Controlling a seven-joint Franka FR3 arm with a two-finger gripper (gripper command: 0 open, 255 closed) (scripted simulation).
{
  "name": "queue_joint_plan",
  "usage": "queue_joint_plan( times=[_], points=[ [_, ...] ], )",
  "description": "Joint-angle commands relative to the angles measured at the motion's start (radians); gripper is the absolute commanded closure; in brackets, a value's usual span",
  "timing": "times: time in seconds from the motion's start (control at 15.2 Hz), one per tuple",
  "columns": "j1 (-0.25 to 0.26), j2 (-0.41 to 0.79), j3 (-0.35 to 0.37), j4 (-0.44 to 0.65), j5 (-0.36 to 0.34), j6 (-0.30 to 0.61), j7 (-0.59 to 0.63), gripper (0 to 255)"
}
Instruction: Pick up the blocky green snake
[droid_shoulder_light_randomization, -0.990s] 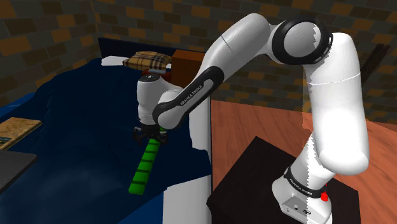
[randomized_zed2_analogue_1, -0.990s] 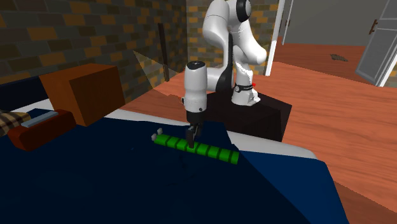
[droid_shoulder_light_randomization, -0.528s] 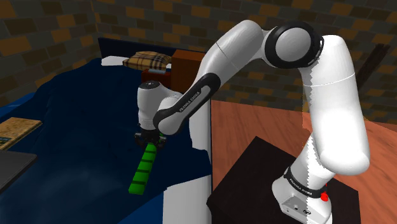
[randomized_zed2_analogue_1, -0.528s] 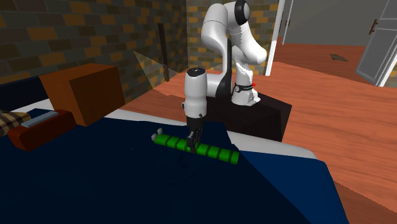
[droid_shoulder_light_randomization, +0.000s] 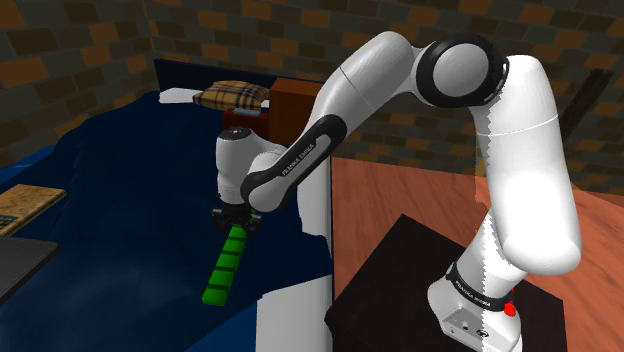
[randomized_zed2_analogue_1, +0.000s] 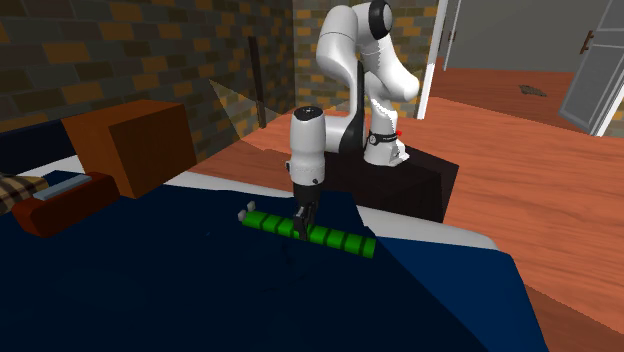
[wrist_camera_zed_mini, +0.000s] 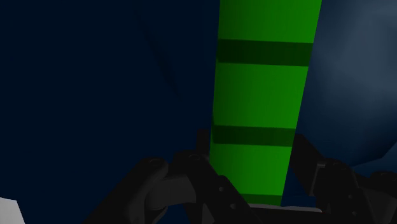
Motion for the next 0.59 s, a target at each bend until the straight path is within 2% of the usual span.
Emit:
queue_joint_plan(
  times=[0.0, 0.53],
  points=[
    [-0.004, -0.009, 0.004, -0.002, 0.005, -0.008, -0.003, 255],
    [-0.029, -0.091, 0.039, -0.011, 0.045, -0.078, -0.030, 255]
  ],
)
